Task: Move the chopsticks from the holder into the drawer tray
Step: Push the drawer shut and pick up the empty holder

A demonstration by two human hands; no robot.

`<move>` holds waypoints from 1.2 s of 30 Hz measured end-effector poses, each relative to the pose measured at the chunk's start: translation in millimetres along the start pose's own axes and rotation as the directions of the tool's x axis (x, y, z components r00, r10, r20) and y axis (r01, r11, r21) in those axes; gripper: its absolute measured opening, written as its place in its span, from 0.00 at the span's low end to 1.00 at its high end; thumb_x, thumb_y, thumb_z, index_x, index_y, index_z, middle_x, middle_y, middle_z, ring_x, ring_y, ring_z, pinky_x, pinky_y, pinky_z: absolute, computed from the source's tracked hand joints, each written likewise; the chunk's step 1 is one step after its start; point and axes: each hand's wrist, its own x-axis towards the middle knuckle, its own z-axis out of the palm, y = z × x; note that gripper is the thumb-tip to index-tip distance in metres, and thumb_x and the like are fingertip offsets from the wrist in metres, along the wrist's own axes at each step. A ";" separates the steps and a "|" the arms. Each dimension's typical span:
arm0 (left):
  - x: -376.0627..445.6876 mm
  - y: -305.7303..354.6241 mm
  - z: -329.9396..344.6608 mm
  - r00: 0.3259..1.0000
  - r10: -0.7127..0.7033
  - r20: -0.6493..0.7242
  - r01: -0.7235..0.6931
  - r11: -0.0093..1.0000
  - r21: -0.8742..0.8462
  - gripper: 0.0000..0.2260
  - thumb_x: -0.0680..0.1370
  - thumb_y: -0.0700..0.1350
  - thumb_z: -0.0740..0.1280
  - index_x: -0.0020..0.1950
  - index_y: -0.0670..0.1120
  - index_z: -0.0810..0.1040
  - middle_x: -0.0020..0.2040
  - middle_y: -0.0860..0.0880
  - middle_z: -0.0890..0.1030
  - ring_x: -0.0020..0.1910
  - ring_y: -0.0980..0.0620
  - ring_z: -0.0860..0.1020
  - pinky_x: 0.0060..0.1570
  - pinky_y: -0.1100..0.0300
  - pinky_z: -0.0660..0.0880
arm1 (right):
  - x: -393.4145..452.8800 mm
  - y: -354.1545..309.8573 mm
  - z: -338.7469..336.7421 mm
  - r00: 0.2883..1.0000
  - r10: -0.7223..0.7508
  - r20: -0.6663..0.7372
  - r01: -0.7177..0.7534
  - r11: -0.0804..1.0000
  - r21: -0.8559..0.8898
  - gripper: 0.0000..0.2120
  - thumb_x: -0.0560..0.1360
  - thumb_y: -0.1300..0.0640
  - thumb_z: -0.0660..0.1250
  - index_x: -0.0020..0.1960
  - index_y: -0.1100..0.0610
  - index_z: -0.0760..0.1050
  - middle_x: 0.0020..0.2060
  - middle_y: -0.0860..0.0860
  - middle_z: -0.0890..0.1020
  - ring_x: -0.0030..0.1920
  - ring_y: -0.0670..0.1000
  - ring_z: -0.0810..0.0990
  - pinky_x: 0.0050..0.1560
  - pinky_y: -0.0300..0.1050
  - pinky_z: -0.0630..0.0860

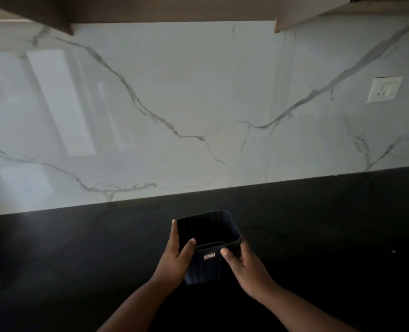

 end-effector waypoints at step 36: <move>60.3 246.4 -103.3 0.622 0.755 0.208 -0.331 0.014 0.943 0.35 0.77 0.67 0.36 0.77 0.48 0.34 0.79 0.46 0.39 0.76 0.46 0.34 0.71 0.49 0.27 | 84.2 -240.4 -86.4 0.680 -0.725 -0.108 0.280 0.393 -0.876 0.39 0.80 0.39 0.53 0.78 0.60 0.40 0.79 0.57 0.44 0.78 0.57 0.40 0.75 0.50 0.37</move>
